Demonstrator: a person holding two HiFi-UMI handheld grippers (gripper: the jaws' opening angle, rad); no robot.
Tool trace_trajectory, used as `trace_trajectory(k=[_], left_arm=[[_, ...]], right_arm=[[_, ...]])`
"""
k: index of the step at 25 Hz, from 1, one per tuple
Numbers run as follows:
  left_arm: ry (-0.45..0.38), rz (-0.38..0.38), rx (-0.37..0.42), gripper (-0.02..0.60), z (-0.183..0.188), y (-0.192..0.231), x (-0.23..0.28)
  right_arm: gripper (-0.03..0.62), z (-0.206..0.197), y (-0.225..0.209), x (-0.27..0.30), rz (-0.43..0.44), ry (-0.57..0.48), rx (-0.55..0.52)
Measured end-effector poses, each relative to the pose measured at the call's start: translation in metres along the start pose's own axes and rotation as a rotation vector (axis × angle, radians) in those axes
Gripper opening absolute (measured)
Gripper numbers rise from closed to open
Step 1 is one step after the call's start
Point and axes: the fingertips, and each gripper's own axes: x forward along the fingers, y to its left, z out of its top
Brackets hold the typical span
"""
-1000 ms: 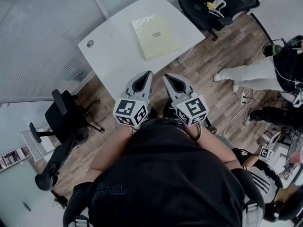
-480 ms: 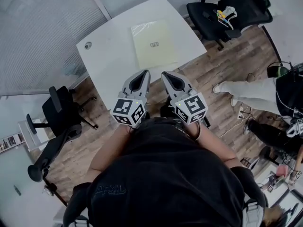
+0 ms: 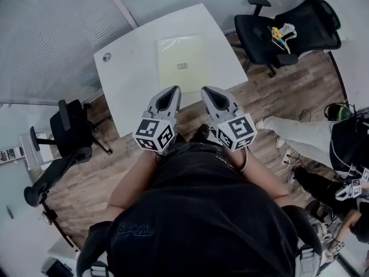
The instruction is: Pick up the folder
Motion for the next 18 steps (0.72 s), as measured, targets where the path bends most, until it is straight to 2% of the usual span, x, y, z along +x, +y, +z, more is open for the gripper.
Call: trace_trajectory(k=[3, 6, 10, 13, 18], left_arm=[[0.004, 0.022, -0.028, 0.012, -0.003, 0.006, 0.007], [0.007, 0.041, -0.021, 0.012, -0.002, 0.013, 0.013], [-0.004, 0.065, -0.026, 0.012, -0.002, 0.023, 0.024], [-0.024, 0.051, -0.031, 0.012, 0.002, 0.028, 0.035], [-0.011, 0.061, -0.040, 0.012, 0.004, 0.048, 0.050]], right_arm=[[0.020, -0.005, -0.009, 0.002, 0.024, 0.012, 0.038], [0.021, -0.007, -0.013, 0.008, 0.037, 0.027, 0.023], [0.021, -0.009, -0.032, 0.015, 0.022, 0.035, 0.026], [0.021, -0.009, -0.046, 0.024, 0.020, 0.044, 0.015], [0.021, -0.014, -0.070, 0.040, -0.011, 0.070, 0.025]])
